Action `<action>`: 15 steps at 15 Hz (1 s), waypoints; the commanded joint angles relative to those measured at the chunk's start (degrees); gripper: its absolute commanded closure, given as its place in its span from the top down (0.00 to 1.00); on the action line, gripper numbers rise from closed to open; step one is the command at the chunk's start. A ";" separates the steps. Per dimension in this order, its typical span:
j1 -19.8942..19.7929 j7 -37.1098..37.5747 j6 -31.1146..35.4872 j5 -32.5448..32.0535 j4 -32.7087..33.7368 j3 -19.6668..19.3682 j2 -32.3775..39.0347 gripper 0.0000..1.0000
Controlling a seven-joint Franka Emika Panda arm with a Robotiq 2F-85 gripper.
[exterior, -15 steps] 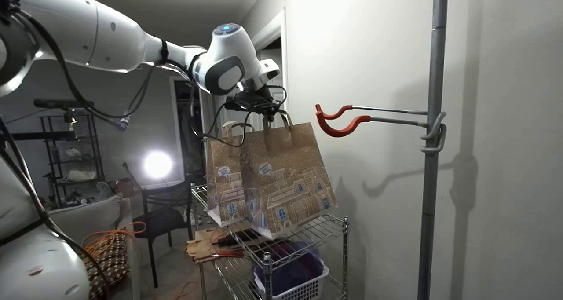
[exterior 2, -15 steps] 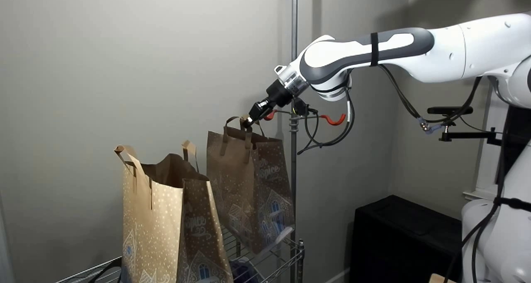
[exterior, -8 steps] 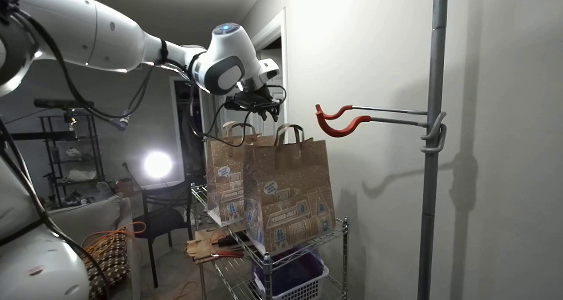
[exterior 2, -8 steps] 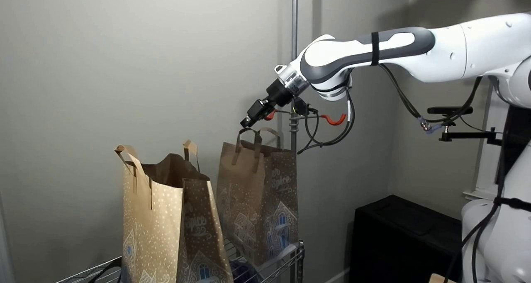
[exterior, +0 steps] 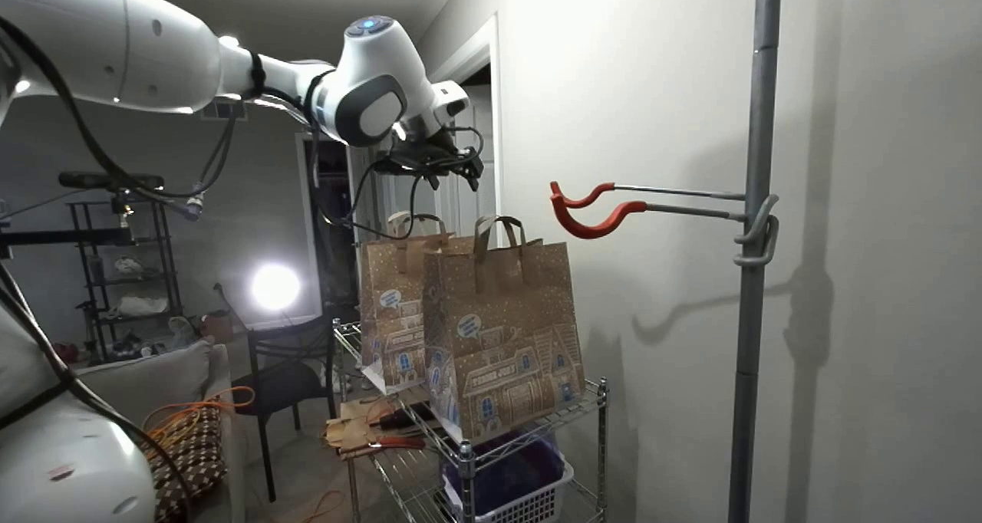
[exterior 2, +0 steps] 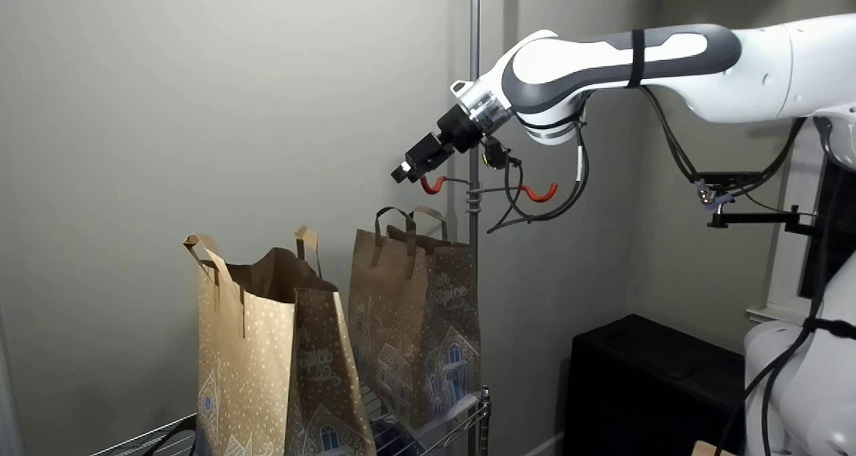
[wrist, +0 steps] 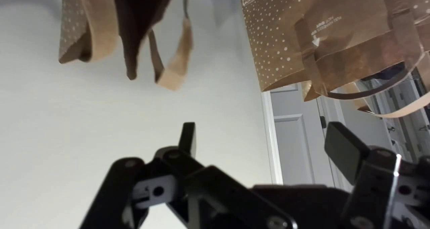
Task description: Take the bags off of the hanger
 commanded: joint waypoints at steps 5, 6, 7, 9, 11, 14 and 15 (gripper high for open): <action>-3.93 9.60 -7.67 -10.06 -1.12 6.03 -10.95 1.00; -4.59 11.02 -8.24 -11.62 -1.36 6.54 -11.98 1.00; -5.15 12.26 -8.91 -12.76 -1.37 6.91 -12.70 1.00; -6.36 14.34 -9.03 -14.54 -1.66 7.31 -13.74 1.00; -6.92 15.54 -9.54 -15.19 -1.72 7.23 -14.32 1.00; -5.67 14.13 -9.32 -13.92 -0.24 6.39 -12.98 1.00; -5.70 14.23 -9.37 -13.92 -0.25 6.38 -13.03 1.00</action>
